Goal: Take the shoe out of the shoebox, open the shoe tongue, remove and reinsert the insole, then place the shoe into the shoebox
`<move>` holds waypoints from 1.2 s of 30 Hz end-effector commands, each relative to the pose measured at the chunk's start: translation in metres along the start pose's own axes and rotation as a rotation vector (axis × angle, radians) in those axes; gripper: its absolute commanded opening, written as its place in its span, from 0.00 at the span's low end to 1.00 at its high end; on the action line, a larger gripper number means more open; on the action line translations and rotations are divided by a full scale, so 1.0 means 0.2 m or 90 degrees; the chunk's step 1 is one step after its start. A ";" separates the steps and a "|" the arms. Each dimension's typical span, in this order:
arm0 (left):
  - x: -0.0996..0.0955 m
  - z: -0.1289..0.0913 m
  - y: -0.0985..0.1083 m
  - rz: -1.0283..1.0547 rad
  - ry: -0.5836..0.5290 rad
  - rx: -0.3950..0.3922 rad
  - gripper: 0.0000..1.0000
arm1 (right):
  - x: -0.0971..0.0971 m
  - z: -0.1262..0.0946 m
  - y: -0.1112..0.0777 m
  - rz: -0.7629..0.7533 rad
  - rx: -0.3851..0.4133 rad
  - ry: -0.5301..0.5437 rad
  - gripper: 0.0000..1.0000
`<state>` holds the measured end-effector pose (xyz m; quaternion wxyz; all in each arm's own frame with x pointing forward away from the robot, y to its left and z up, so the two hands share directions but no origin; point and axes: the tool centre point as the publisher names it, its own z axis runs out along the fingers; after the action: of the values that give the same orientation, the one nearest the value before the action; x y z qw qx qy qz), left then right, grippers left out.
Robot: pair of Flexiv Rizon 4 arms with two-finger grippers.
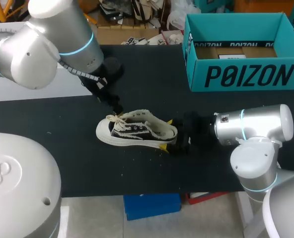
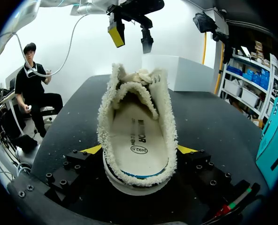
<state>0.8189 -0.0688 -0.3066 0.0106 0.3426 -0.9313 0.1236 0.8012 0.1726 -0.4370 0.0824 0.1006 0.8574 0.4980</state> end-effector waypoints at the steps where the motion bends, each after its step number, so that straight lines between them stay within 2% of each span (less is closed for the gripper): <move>1: 0.01 0.05 -0.14 -0.530 -0.162 -0.376 1.00 | 0.00 0.01 -0.01 0.001 0.001 -0.001 0.00; 2: 0.02 0.09 -0.16 -0.545 -0.213 -0.381 1.00 | 0.00 0.01 -0.01 0.001 0.001 -0.001 0.00; 7: 0.02 0.09 -0.16 -0.613 -0.240 -0.432 1.00 | 0.00 0.01 -0.01 0.001 0.001 -0.001 0.00; 12: 0.03 0.09 -0.16 -0.621 -0.239 -0.442 1.00 | 0.00 0.01 -0.01 0.001 0.001 -0.001 0.00; 18: 0.15 0.06 -0.24 -0.645 -0.266 -0.441 1.00 | 0.00 0.01 -0.01 0.001 0.001 -0.001 0.00; 24: 0.23 0.14 -0.27 -0.664 -0.327 -0.460 1.00 | 0.00 0.01 -0.01 0.001 0.001 -0.001 0.00; 27: 0.25 0.20 -0.27 -0.674 -0.346 -0.455 1.00 | 0.00 0.01 -0.01 0.001 0.001 -0.001 0.00; 33: 0.29 0.26 -0.26 -0.659 -0.340 -0.391 1.00 | 0.00 0.01 -0.01 0.001 0.001 -0.001 0.00; 36: 0.33 0.26 -0.26 -0.630 -0.349 -0.344 1.00 | 0.00 0.01 -0.01 0.001 0.001 -0.001 0.00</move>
<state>0.8044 -0.1522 -0.3363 -0.0132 0.7467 -0.6412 -0.1763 0.8012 0.1727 -0.4368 0.0825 0.1006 0.8573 0.4980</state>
